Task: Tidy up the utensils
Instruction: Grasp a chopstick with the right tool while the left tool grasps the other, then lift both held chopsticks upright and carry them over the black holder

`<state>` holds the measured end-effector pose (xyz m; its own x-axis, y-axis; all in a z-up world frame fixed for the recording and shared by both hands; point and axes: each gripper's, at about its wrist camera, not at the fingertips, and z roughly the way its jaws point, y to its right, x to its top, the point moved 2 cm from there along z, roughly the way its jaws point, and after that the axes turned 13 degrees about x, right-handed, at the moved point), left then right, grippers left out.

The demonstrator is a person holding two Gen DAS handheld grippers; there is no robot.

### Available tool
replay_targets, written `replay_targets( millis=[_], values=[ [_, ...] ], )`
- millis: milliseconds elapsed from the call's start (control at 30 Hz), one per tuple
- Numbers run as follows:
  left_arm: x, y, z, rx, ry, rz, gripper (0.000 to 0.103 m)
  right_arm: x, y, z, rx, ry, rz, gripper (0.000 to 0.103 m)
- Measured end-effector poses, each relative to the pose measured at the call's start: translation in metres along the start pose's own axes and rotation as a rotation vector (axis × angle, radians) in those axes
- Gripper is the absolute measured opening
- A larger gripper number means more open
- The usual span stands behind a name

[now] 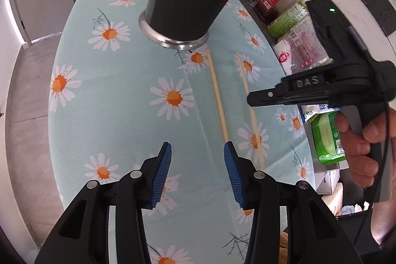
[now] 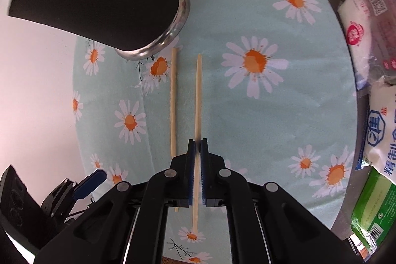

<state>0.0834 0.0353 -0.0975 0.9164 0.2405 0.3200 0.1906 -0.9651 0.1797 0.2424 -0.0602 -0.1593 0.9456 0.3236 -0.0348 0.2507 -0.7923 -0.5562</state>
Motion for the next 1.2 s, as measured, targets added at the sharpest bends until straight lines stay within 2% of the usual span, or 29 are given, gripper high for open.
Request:
replay_targets(
  millis=[167, 267, 433, 500, 567, 633, 800, 900, 1000, 1067, 1200],
  values=[
    [0.017, 0.024, 0.003, 0.016, -0.017, 0.019, 0.043, -0.022, 0.009, -0.033, 0.054, 0.033, -0.034, 0.005],
    [0.027, 0.036, 0.013, 0.046, -0.067, 0.02, 0.042, -0.026, 0.012, -0.054, 0.082, 0.058, -0.037, 0.005],
    [0.042, 0.055, 0.026, 0.1, -0.108, 0.032, 0.041, -0.035, 0.032, -0.08, 0.127, 0.085, -0.047, 0.005],
    [0.046, 0.061, 0.035, 0.149, -0.129, 0.043, 0.037, -0.039, 0.04, -0.084, 0.147, 0.085, -0.049, 0.005],
    [0.049, 0.063, 0.043, 0.185, -0.144, 0.05, 0.027, -0.043, 0.048, -0.087, 0.166, 0.09, -0.047, 0.005],
    [0.053, 0.066, 0.055, 0.232, -0.168, 0.056, 0.022, -0.046, 0.055, -0.09, 0.191, 0.092, -0.043, 0.005],
    [0.058, 0.07, 0.067, 0.262, -0.198, 0.044, 0.02, -0.047, 0.067, -0.099, 0.215, 0.101, -0.054, 0.005],
    [0.058, 0.073, 0.077, 0.277, -0.25, 0.041, 0.015, -0.047, 0.071, -0.1, 0.241, 0.101, -0.054, 0.005],
    [0.061, 0.076, 0.081, 0.303, -0.265, 0.042, 0.011, -0.046, 0.076, -0.1, 0.25, 0.101, -0.053, 0.005],
    [0.063, 0.078, 0.084, 0.329, -0.271, 0.047, 0.005, -0.047, 0.08, -0.1, 0.253, 0.092, -0.053, 0.005],
    [0.072, 0.086, 0.089, 0.341, -0.274, 0.034, 0.004, -0.047, 0.08, -0.099, 0.26, 0.088, -0.058, 0.005]
  ],
)
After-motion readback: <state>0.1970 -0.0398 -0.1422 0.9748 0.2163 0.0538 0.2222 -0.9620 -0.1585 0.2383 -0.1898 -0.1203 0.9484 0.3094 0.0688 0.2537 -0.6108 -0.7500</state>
